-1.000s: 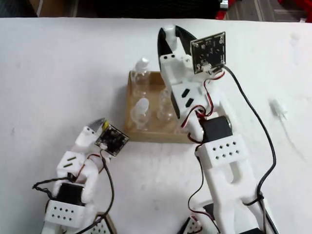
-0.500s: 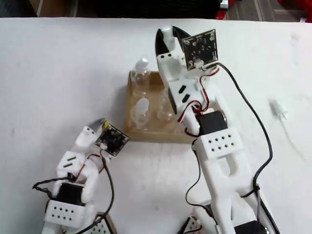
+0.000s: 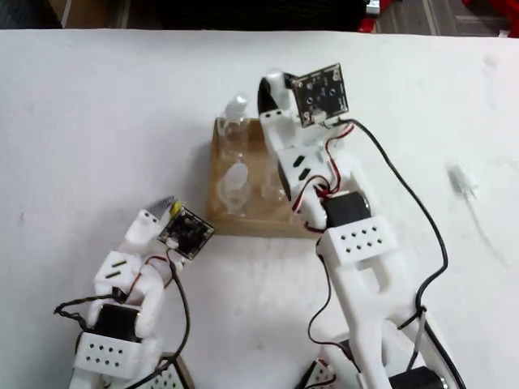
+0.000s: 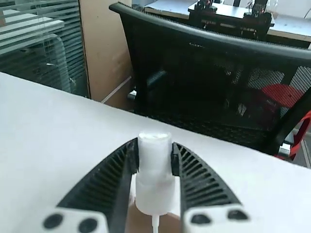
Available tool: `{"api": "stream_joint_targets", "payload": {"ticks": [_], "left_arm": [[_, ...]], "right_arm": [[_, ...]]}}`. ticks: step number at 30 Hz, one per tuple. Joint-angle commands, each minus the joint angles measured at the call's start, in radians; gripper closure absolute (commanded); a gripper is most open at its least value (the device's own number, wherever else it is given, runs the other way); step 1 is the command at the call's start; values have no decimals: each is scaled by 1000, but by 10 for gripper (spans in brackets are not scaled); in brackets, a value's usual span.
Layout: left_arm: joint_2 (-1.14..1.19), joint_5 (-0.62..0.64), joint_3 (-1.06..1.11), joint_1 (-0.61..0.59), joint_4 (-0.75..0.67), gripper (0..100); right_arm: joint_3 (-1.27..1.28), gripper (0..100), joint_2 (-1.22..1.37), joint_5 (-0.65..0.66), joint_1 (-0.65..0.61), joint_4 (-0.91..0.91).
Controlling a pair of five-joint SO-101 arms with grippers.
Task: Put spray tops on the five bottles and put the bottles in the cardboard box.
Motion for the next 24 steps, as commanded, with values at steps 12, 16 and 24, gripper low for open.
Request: {"api": "stream_joint_targets", "payload": {"ticks": [12,16,24], "left_arm": [[5,-8,-5,5,-15,976],[5,-8,-5,5,-15,976],[5,-8,-5,5,-15,976]], "right_arm": [[370,982,-122,8,-4,-463],[419,982,-147,8,-5,-478],[491,982,-228,-114,1,-476]]}}
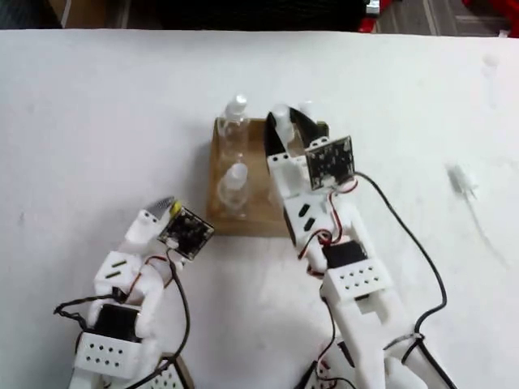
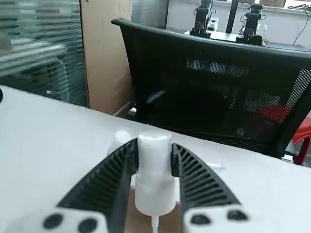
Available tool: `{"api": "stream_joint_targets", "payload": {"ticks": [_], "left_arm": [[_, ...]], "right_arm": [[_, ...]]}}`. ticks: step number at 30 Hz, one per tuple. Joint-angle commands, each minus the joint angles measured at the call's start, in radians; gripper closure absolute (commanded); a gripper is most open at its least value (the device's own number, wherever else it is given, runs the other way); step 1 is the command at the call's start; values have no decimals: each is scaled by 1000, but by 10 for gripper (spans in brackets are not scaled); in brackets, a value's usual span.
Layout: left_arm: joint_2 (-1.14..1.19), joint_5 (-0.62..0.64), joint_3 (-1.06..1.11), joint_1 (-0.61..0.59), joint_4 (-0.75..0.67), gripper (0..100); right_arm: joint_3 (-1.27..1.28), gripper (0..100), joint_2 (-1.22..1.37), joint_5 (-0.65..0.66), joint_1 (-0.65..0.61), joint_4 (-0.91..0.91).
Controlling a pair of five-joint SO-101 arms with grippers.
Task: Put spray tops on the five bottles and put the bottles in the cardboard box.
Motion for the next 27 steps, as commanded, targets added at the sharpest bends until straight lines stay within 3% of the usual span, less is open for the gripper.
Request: {"api": "stream_joint_targets", "payload": {"ticks": [1,16,22,27], "left_arm": [[5,-8,-5,5,-15,976],[5,-8,-5,5,-15,976],[5,-8,-5,5,-15,976],[5,-8,-5,5,-15,976]], "right_arm": [[11,982,-44,-60,1,-24],[64,982,-42,-68,39,-28],[66,982,-42,-167,90,-64],[94,982,-42,-166,85,-67]]}}
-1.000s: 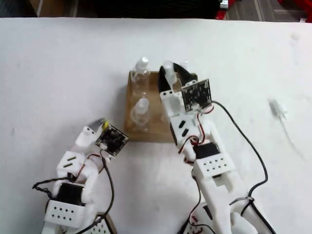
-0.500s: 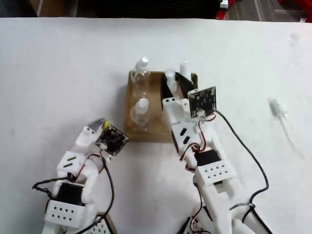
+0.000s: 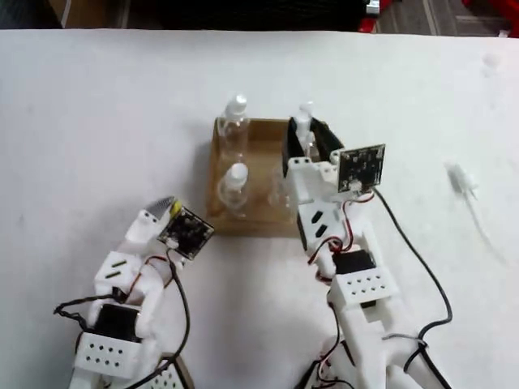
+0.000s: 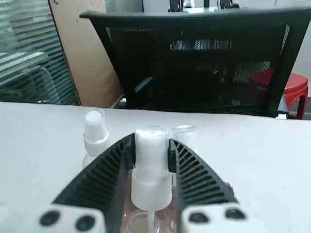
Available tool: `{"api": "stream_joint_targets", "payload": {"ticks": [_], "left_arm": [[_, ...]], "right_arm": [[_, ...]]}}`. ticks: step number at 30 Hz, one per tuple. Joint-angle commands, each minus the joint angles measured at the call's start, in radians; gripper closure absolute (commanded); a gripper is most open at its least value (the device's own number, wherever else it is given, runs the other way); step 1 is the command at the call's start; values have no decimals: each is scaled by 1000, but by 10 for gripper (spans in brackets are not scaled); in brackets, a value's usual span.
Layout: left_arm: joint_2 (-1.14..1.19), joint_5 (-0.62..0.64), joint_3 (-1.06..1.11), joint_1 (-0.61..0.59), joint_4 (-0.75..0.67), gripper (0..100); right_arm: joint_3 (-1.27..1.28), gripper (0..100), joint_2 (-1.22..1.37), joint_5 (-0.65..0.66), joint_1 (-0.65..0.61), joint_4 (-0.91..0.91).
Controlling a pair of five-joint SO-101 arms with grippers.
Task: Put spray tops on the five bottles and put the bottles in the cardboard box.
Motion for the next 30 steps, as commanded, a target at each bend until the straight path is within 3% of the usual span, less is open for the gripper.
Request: {"api": "stream_joint_targets", "payload": {"ticks": [1,11,17,24,30], "left_arm": [[5,-8,-5,5,-15,976],[5,-8,-5,5,-15,976],[5,-8,-5,5,-15,976],[5,-8,-5,5,-15,976],[5,-8,-5,5,-15,976]], "right_arm": [[-2,982,-19,-12,15,-24],[-6,969,-18,-11,-2,41],[-6,846,-21,-11,-51,76],[-20,872,-30,-11,-47,76],[-81,872,-47,-18,41,81]]}}
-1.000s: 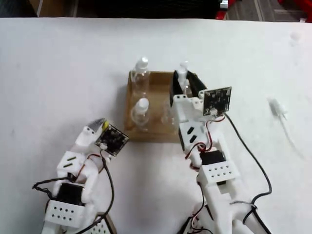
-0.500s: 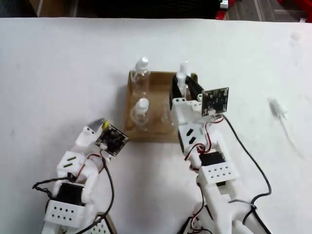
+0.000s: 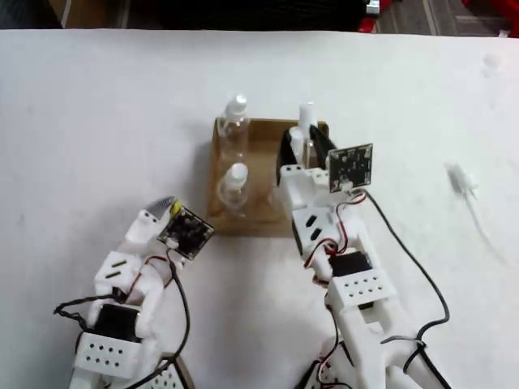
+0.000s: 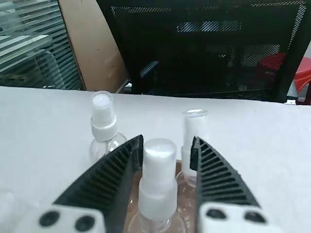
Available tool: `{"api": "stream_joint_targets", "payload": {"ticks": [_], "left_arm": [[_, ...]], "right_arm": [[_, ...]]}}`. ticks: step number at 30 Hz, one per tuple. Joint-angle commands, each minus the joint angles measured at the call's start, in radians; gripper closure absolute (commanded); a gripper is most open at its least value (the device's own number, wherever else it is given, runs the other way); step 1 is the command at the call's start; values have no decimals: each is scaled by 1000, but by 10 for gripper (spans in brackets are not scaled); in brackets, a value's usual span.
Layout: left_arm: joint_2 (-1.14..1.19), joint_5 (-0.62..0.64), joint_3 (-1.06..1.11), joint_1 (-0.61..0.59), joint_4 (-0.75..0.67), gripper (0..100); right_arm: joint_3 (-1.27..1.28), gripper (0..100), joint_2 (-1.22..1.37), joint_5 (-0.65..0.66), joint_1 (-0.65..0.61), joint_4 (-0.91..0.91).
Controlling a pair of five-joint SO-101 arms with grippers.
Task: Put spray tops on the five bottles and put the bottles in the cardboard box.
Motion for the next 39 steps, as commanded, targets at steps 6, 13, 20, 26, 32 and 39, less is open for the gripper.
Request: {"api": "stream_joint_targets", "payload": {"ticks": [6,13,20,26,32,39], "left_arm": [[5,-8,-5,5,-15,976],[5,-8,-5,5,-15,976],[5,-8,-5,5,-15,976],[5,-8,-5,4,-15,976],[5,-8,-5,4,-15,976],[5,-8,-5,4,-15,976]], "right_arm": [[-84,872,-194,-12,117,111],[-126,969,-294,-12,168,206],[-463,979,-58,-68,469,432],[-905,971,390,-9,662,776],[-1277,970,805,232,760,1055],[-1602,967,1201,546,803,1201]]}}
